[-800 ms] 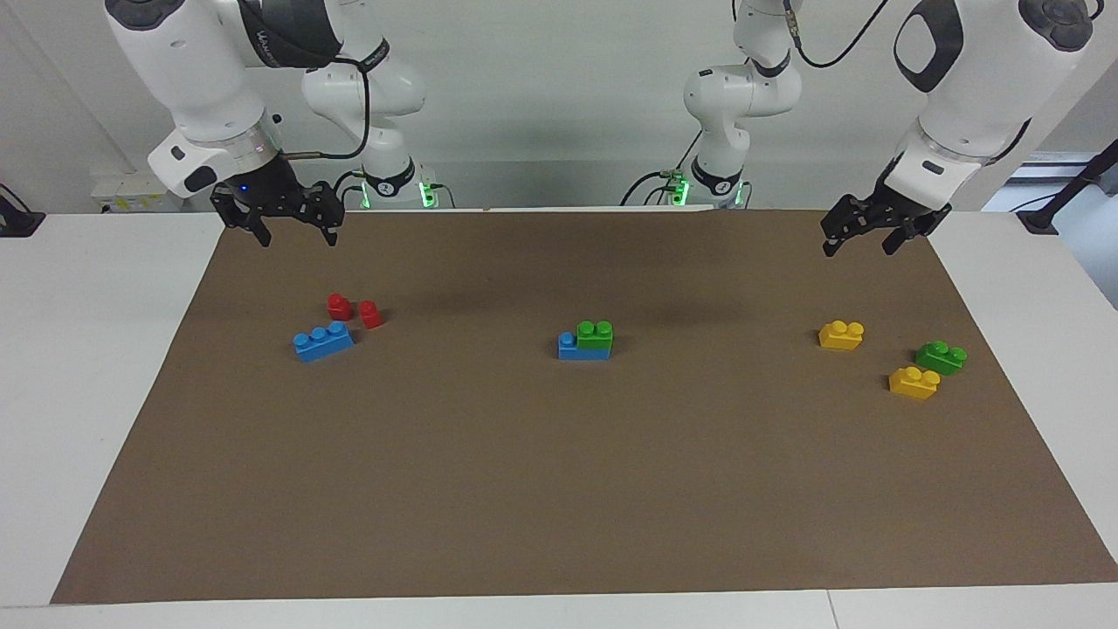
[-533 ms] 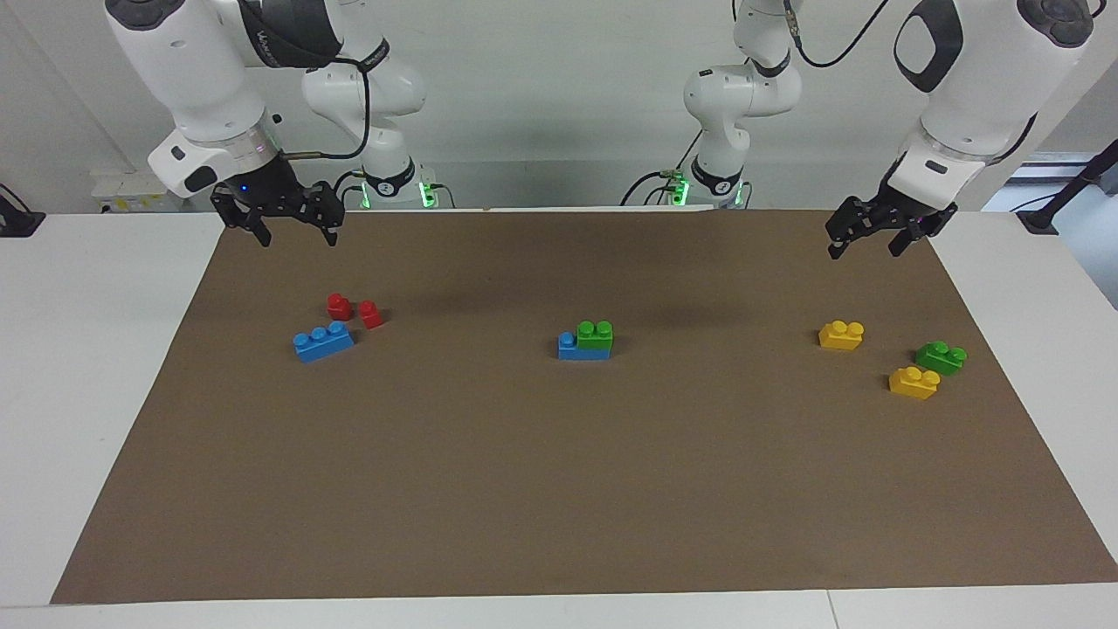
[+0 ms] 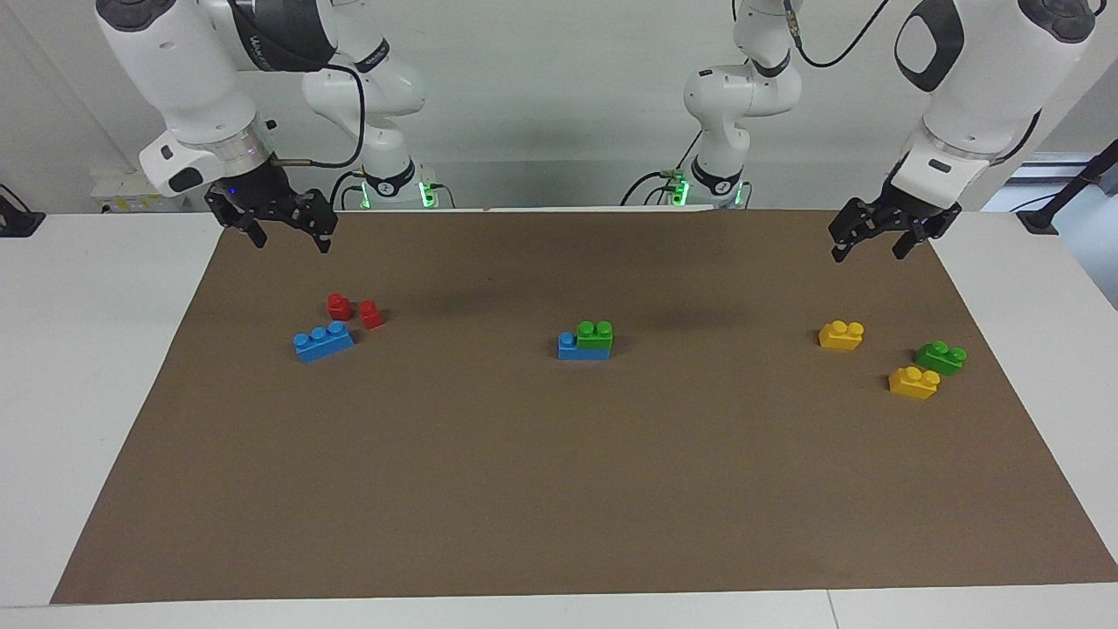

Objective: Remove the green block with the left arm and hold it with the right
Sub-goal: 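Move the left and right grippers toward the joined green-blue bricks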

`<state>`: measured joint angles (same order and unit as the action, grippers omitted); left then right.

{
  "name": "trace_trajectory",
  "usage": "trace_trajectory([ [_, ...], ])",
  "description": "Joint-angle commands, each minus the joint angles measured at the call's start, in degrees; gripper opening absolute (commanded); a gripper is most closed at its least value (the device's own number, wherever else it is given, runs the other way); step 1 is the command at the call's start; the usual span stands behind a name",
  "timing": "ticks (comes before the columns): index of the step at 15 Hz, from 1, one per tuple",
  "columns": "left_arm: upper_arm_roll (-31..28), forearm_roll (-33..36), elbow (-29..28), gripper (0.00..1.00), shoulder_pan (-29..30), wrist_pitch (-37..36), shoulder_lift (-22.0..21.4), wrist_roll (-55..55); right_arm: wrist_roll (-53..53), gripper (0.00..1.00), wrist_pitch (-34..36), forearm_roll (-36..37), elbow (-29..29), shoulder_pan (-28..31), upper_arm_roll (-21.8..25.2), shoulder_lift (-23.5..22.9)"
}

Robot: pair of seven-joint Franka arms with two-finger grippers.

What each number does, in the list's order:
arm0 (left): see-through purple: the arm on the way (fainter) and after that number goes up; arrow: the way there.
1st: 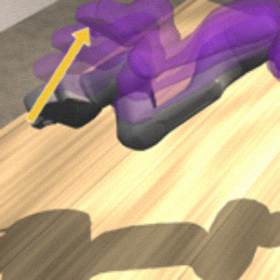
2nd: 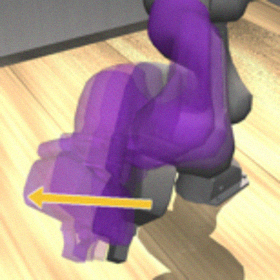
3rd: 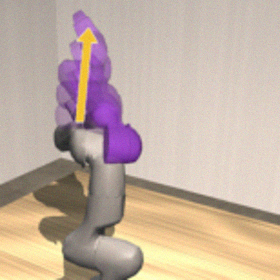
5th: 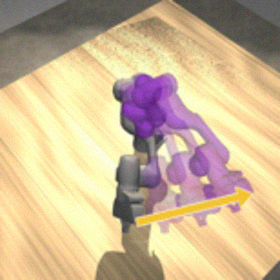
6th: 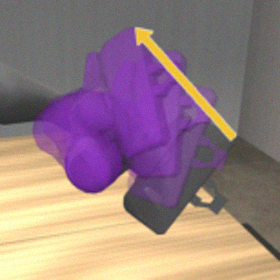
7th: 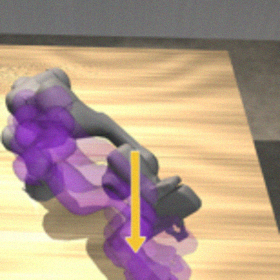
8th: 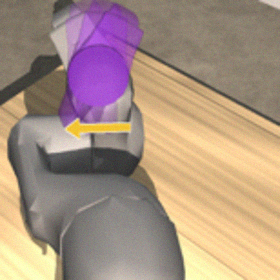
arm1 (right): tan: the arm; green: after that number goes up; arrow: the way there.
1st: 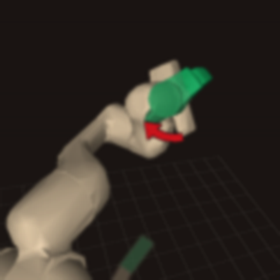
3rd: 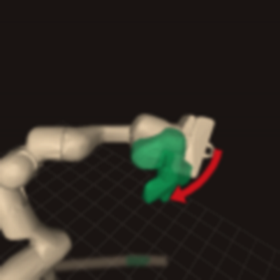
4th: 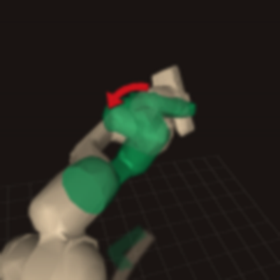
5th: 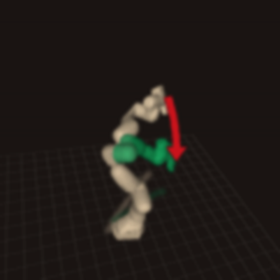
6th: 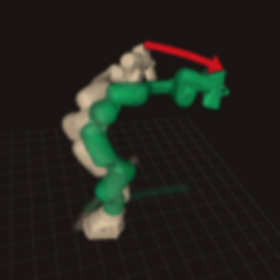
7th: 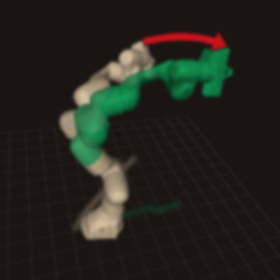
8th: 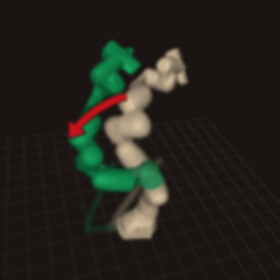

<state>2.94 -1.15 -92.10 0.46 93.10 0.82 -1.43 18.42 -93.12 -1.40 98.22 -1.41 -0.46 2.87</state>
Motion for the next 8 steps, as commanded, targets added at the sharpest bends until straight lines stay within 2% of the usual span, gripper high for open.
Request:
trace_trajectory([
  [1,0.31,0.89,0.08,1.00,0.51,0.42,0.15,0.20,17.30,1.00,-4.33,-3.59,3.12,-1.84,-0.77,0.04],
  [5,0.22,0.89,-0.36,1.00,0.42,-0.11,-0.03,-0.07,42.08,0.99,-7.94,-9.92,3.74,-6.14,-0.86,-3.12],
  [8,0.40,0.89,-4.38,1.00,-0.45,1.29,-2.04,-6.98,53.53,0.98,-12.76,-13.61,6.79,-9.57,-0.77,-4.97],
])
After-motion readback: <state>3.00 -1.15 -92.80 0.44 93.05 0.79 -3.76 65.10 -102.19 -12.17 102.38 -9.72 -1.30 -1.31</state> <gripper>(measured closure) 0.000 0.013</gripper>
